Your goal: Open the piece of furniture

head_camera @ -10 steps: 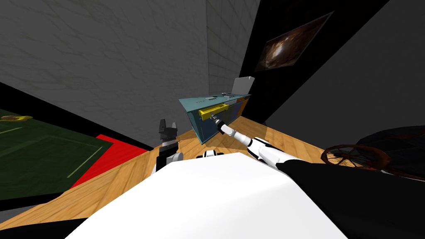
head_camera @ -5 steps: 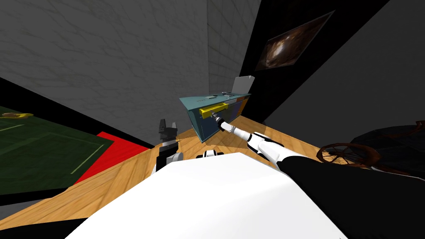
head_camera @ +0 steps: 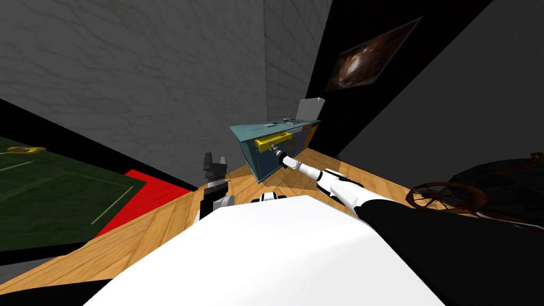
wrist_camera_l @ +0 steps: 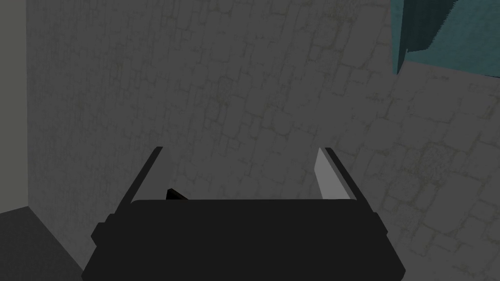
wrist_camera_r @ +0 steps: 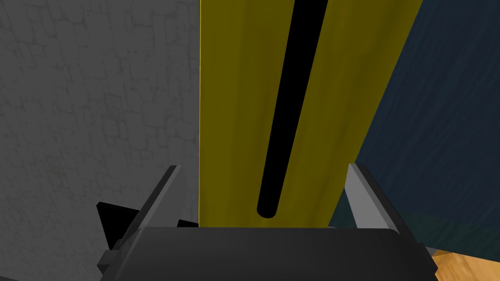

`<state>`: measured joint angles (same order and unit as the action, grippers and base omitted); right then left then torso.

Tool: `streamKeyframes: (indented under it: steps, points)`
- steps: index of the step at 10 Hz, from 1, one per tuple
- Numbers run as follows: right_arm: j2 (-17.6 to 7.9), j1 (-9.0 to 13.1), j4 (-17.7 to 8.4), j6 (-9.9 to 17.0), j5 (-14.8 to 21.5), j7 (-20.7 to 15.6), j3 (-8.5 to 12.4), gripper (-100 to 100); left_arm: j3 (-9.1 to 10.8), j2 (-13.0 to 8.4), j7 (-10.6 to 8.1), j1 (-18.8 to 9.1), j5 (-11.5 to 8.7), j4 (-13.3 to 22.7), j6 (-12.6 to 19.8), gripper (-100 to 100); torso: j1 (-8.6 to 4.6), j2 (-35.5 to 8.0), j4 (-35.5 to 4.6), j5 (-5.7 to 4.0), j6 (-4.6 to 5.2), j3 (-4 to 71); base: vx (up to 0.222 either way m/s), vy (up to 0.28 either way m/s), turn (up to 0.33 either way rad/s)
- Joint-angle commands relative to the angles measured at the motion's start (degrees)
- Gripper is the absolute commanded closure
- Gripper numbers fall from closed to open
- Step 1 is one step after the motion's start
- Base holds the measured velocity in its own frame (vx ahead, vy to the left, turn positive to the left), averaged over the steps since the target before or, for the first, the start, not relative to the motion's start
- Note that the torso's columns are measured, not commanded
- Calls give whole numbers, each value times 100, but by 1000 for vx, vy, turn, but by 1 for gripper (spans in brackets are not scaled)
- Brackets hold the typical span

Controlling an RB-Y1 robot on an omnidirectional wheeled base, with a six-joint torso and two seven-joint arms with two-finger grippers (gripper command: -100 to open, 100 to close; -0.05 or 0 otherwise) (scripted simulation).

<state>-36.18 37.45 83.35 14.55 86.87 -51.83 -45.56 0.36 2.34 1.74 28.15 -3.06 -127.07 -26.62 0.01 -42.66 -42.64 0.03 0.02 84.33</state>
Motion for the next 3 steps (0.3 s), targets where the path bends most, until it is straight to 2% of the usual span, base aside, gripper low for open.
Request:
streamKeyframes:
  steps: [1, 3]
  points:
    - [-2, -13, -9, -7, -2, 0, -9, 0, 0, 0, 0, 0, 0, 0, 0, 0, 4, 11, 9, 1, -3, 7, 0, 0, 0]
    - [-5, -29, -22, -15, -3, 1, -19, 0, 0, 0, 0, 0, 0, 0, 0, 0, 4, 24, 22, 0, -4, 15, 0, 0, 0]
